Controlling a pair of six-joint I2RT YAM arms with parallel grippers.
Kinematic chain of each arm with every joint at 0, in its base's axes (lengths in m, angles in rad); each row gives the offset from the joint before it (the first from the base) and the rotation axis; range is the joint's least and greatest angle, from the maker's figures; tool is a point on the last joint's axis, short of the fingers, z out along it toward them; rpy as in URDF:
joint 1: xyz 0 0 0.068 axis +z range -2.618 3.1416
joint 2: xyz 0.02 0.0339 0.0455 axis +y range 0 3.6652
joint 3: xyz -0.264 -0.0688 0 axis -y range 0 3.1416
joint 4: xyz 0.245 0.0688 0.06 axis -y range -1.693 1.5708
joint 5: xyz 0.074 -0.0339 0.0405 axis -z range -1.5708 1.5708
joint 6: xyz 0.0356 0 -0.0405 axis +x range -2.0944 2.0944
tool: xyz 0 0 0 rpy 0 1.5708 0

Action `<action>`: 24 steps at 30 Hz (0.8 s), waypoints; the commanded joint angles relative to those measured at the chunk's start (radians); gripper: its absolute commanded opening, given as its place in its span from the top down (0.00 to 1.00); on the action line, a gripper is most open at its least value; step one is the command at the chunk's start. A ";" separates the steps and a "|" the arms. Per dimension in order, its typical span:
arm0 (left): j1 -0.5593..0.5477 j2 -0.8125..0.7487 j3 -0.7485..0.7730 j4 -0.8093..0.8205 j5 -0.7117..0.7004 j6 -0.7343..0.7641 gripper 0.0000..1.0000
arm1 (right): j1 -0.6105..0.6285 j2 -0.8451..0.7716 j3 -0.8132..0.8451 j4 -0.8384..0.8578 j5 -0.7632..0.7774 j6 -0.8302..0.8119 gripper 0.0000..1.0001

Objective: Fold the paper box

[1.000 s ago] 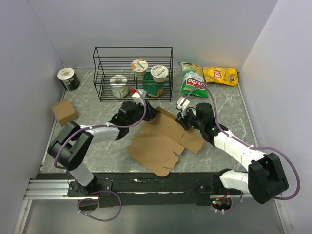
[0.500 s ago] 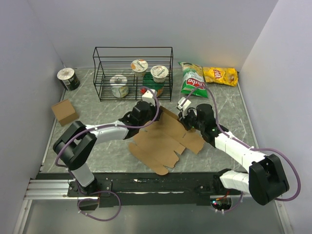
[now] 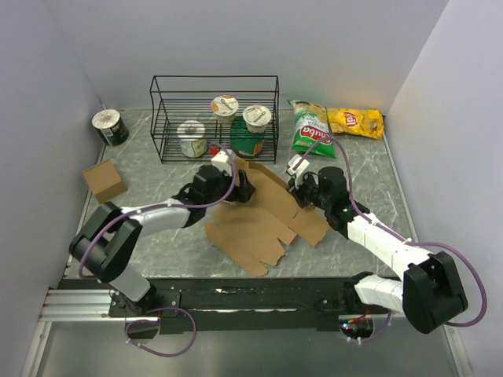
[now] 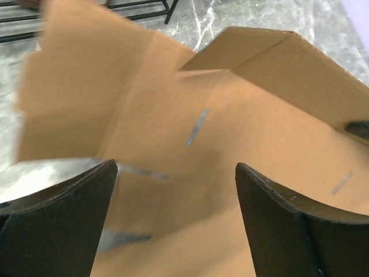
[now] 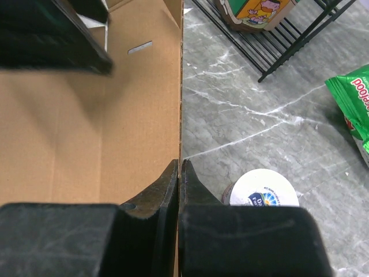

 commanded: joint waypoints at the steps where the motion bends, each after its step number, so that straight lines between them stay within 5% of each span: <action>1: 0.088 -0.114 -0.059 0.037 0.206 0.011 0.09 | 0.003 -0.027 0.012 0.049 -0.009 -0.008 1.00; 9: 0.167 -0.091 -0.121 0.026 0.394 0.065 0.15 | 0.003 -0.014 0.018 0.050 -0.024 -0.008 1.00; 13: 0.168 -0.056 -0.119 0.027 0.379 0.080 0.24 | 0.003 -0.019 0.015 0.056 -0.025 -0.008 1.00; 24: 0.173 0.038 -0.081 0.064 0.381 0.135 0.27 | 0.002 -0.025 0.014 0.050 -0.025 -0.010 1.00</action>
